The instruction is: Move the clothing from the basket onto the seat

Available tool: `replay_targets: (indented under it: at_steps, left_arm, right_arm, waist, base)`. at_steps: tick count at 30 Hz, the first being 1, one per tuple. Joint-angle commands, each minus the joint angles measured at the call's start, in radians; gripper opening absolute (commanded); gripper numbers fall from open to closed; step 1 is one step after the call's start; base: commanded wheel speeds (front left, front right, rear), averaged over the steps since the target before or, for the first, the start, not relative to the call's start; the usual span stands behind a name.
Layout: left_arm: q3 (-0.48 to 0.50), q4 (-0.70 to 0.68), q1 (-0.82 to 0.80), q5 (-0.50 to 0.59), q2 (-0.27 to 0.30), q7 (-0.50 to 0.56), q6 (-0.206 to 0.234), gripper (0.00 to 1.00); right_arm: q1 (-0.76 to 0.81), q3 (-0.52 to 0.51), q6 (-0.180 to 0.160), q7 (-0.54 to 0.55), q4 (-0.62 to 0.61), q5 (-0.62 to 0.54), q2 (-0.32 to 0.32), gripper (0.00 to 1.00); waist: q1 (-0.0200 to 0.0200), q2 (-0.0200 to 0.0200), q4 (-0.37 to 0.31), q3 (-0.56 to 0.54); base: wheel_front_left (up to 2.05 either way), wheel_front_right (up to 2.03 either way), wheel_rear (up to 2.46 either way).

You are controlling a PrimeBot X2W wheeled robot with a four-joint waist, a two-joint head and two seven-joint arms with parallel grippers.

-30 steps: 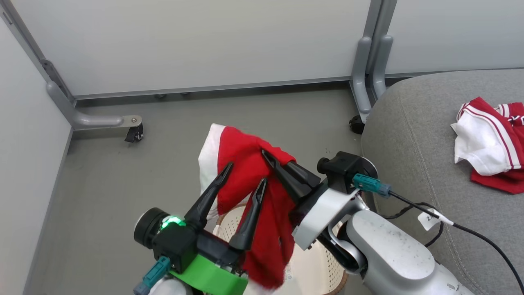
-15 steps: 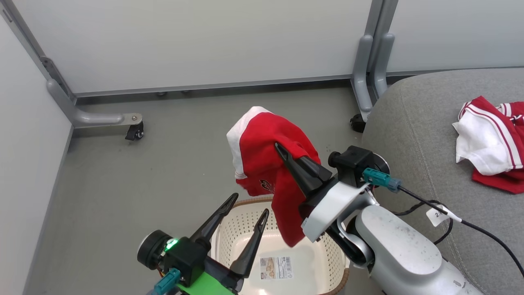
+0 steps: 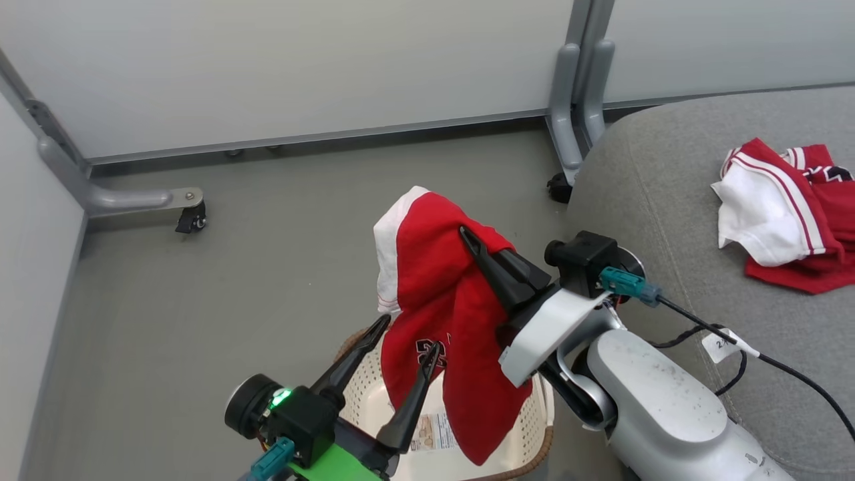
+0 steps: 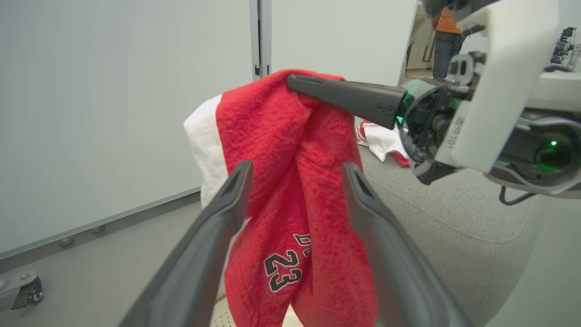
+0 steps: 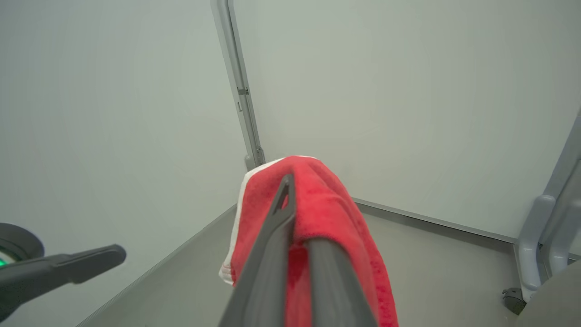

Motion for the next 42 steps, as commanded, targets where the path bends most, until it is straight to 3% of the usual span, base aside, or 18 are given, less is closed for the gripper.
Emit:
replay_targets:
  at_steps: [1, 15, 29, 36, 42]
  left_arm:
    - [0.0, -0.009, -0.011, -0.004, 0.009, -0.002, 0.005, 1.0]
    - [-0.019, -0.049, -0.082, 0.015, 0.067, 0.023, -0.001, 1.0]
    - [-0.036, -0.11, -0.149, 0.033, 0.155, 0.077, -0.005, 1.0]
    - [-0.04, -0.145, -0.17, 0.034, 0.189, 0.113, -0.003, 1.0]
    - [-0.038, -0.177, -0.206, 0.039, 0.208, 0.139, -0.001, 1.0]
  right_arm:
    - [-0.009, -0.01, -0.001, 0.002, 0.001, -0.005, -0.006, 0.0]
    - [-0.022, -0.145, -0.001, -0.02, -0.003, -0.039, -0.032, 0.0]
    - [0.005, -0.306, -0.001, -0.055, -0.021, -0.064, 0.01, 0.0]
    - [-0.026, -0.386, -0.001, -0.065, -0.038, -0.098, 0.019, 0.0]
    - [-0.11, -0.499, -0.001, -0.068, -0.077, -0.137, 0.003, 0.0]
  waist:
    - [0.0, 0.0, -0.047, 0.027]
    - [0.0, 0.0, -0.272, 0.167]
    - [0.0, 0.0, -0.477, 0.302]
    - [0.0, 0.0, -0.541, 0.354]
    - [0.0, 0.0, -0.536, 0.406]
  base:
    - [0.0, 0.0, 0.0]
    - [0.0, 0.0, 0.0]
    - [0.0, 0.0, 0.0]
    - [0.0, 0.0, 0.0]
    - [0.0, 0.0, 0.0]
